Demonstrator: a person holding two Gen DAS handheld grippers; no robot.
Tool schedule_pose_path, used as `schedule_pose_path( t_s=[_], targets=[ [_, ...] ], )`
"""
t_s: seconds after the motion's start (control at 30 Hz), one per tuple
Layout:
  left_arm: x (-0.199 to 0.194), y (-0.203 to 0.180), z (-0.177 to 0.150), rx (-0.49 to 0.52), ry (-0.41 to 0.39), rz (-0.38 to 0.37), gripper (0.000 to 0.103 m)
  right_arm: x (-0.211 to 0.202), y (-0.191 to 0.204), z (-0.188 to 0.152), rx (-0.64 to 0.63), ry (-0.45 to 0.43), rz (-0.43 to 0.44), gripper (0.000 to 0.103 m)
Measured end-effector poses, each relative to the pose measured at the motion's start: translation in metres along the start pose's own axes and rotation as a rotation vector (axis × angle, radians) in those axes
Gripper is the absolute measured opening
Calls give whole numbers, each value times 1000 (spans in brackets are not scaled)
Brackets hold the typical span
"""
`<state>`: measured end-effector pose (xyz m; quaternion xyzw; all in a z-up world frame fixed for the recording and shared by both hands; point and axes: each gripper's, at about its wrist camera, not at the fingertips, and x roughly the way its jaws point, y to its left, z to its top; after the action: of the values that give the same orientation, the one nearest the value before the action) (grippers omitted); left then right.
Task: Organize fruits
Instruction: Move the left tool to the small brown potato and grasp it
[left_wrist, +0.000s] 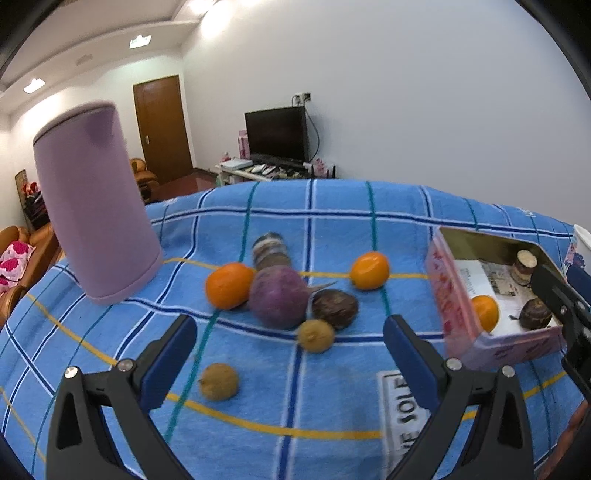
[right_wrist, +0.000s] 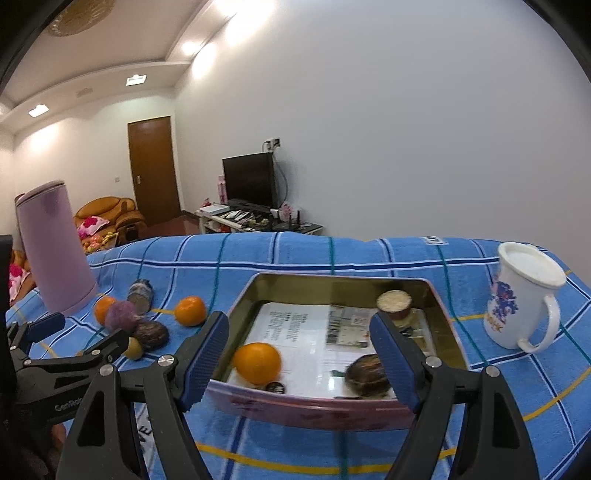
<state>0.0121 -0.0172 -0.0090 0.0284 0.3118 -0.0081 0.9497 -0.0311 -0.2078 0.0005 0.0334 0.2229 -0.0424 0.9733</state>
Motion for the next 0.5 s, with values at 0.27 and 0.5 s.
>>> schedule_pose_path(
  t_s=[0.27, 0.5],
  targets=[
    [14, 56, -7, -86, 117, -57, 103, 4, 35, -1, -56, 30, 64, 80],
    [22, 84, -15, -47, 172, -75, 102, 12, 65, -5, -98, 89, 137, 80]
  ],
)
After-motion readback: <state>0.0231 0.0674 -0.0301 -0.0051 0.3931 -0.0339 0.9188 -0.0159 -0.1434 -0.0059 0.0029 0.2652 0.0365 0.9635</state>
